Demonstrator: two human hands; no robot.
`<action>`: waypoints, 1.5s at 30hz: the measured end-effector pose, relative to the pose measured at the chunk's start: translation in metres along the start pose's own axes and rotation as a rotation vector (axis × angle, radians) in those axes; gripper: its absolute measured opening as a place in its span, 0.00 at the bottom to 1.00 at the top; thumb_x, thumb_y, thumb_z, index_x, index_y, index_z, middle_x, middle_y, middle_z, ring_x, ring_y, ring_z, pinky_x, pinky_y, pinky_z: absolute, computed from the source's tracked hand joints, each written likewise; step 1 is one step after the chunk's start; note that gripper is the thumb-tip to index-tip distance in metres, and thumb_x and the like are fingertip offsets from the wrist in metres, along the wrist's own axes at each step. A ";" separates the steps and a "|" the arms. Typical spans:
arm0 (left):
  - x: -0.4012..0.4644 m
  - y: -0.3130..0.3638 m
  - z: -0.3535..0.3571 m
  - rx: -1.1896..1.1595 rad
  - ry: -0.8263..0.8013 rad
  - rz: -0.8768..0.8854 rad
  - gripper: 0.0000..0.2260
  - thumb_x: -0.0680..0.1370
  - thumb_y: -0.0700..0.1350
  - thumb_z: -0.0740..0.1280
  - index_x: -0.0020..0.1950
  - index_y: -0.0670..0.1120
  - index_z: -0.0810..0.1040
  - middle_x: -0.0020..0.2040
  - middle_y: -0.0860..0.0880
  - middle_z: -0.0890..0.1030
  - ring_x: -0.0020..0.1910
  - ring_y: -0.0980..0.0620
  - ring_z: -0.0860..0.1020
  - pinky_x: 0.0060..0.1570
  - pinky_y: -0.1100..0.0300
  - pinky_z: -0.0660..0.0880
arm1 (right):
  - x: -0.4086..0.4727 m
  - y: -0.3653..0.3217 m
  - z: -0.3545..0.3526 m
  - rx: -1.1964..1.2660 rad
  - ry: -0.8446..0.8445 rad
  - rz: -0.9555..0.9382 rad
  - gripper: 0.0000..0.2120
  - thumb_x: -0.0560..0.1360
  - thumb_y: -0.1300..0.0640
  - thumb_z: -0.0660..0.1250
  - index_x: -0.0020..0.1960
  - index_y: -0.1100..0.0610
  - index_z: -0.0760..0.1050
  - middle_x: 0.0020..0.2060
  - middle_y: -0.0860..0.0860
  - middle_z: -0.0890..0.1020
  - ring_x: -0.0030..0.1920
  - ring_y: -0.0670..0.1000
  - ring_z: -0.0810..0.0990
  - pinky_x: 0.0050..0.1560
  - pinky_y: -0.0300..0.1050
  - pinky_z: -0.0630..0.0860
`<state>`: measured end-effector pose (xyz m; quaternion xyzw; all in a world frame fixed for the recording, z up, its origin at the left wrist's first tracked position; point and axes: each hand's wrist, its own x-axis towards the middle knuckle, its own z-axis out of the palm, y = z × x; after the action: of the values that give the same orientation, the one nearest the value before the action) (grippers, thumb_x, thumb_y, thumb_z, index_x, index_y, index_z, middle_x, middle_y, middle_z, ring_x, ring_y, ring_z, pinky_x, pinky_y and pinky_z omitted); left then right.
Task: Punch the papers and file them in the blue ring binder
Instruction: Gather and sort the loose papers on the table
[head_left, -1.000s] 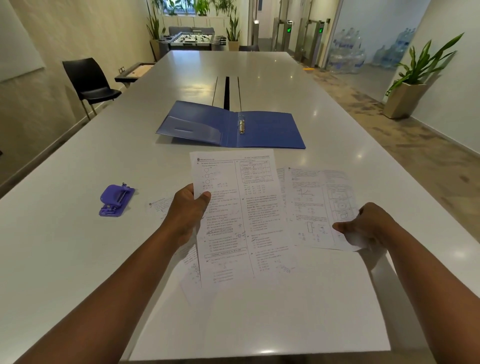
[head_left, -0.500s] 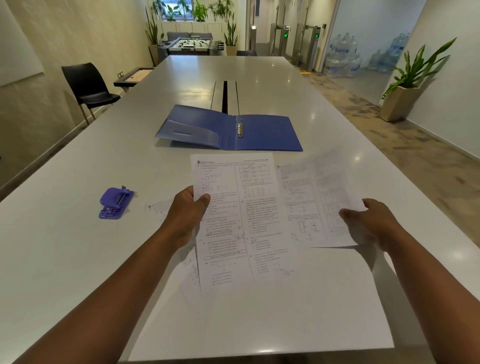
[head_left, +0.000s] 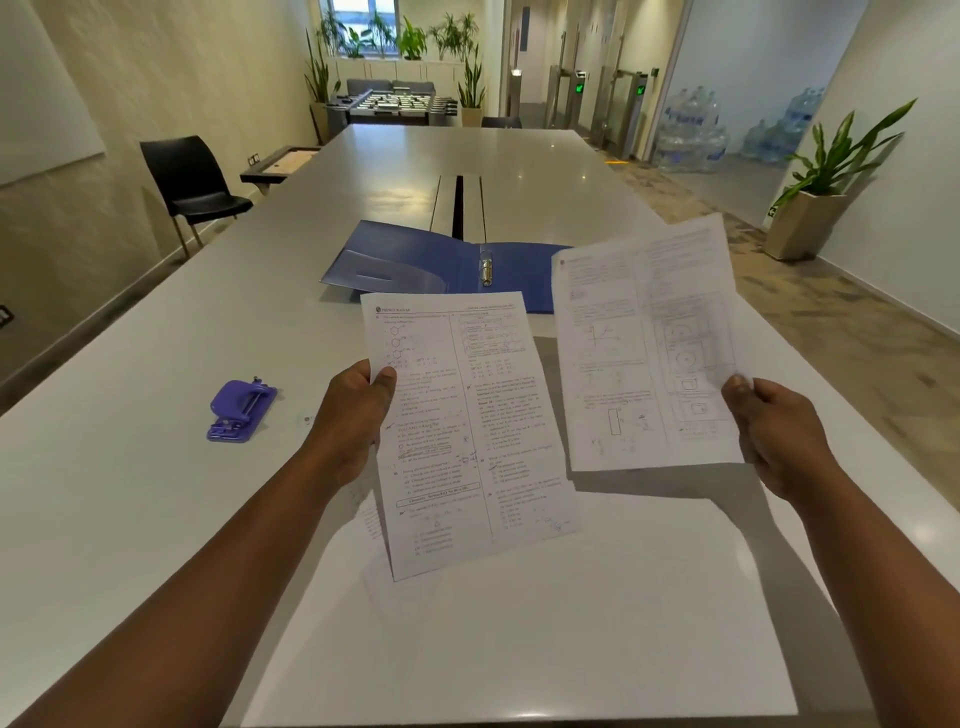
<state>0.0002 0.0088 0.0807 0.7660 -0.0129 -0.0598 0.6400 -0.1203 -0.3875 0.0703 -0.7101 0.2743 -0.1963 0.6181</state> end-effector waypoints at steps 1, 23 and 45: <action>0.001 0.001 -0.002 -0.008 0.001 0.001 0.11 0.84 0.51 0.62 0.58 0.45 0.78 0.49 0.49 0.85 0.44 0.46 0.83 0.40 0.56 0.77 | -0.002 -0.003 0.002 0.033 -0.003 -0.012 0.16 0.82 0.48 0.65 0.49 0.61 0.82 0.46 0.61 0.86 0.43 0.70 0.83 0.46 0.60 0.83; -0.003 0.021 0.017 -0.402 -0.219 0.088 0.12 0.85 0.46 0.59 0.65 0.49 0.79 0.60 0.47 0.85 0.57 0.44 0.85 0.59 0.42 0.80 | -0.040 -0.011 0.089 0.191 -0.496 0.042 0.16 0.81 0.58 0.66 0.68 0.57 0.75 0.60 0.56 0.85 0.59 0.62 0.84 0.59 0.66 0.80; -0.007 0.049 0.015 -0.207 0.024 0.396 0.07 0.82 0.47 0.66 0.60 0.51 0.77 0.53 0.56 0.86 0.51 0.54 0.85 0.47 0.60 0.83 | -0.054 -0.045 0.119 0.275 -0.400 -0.194 0.16 0.77 0.68 0.69 0.61 0.53 0.78 0.56 0.50 0.86 0.58 0.53 0.85 0.58 0.54 0.81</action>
<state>-0.0051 -0.0141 0.1266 0.6795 -0.1492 0.0752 0.7144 -0.0818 -0.2575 0.0986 -0.6669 0.0481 -0.1457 0.7291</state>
